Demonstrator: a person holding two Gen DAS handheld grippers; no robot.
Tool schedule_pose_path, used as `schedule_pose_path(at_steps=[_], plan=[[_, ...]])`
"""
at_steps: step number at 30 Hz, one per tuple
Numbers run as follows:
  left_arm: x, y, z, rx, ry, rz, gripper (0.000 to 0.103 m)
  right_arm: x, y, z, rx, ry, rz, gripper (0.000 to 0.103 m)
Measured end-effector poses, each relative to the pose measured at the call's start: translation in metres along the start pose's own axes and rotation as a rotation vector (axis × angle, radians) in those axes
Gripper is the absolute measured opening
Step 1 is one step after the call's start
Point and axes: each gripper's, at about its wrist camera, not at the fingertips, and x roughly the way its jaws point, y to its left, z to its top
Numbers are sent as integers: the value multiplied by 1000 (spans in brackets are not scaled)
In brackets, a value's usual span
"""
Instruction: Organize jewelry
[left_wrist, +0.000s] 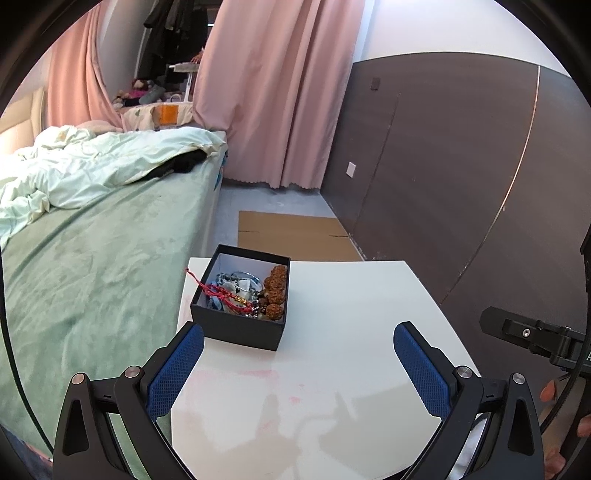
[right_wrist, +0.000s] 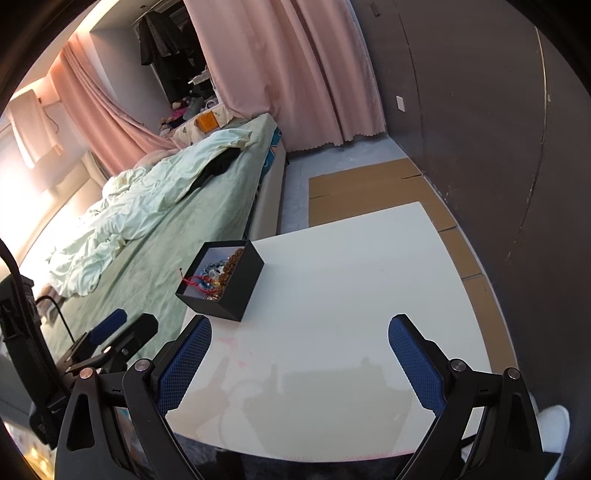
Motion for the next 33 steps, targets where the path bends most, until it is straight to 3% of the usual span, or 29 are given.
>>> schedule_pose_path(at_steps=[33], plan=[[-4, -7, -1, 33, -26, 21, 102, 2, -4, -1, 2, 7, -33, 97]])
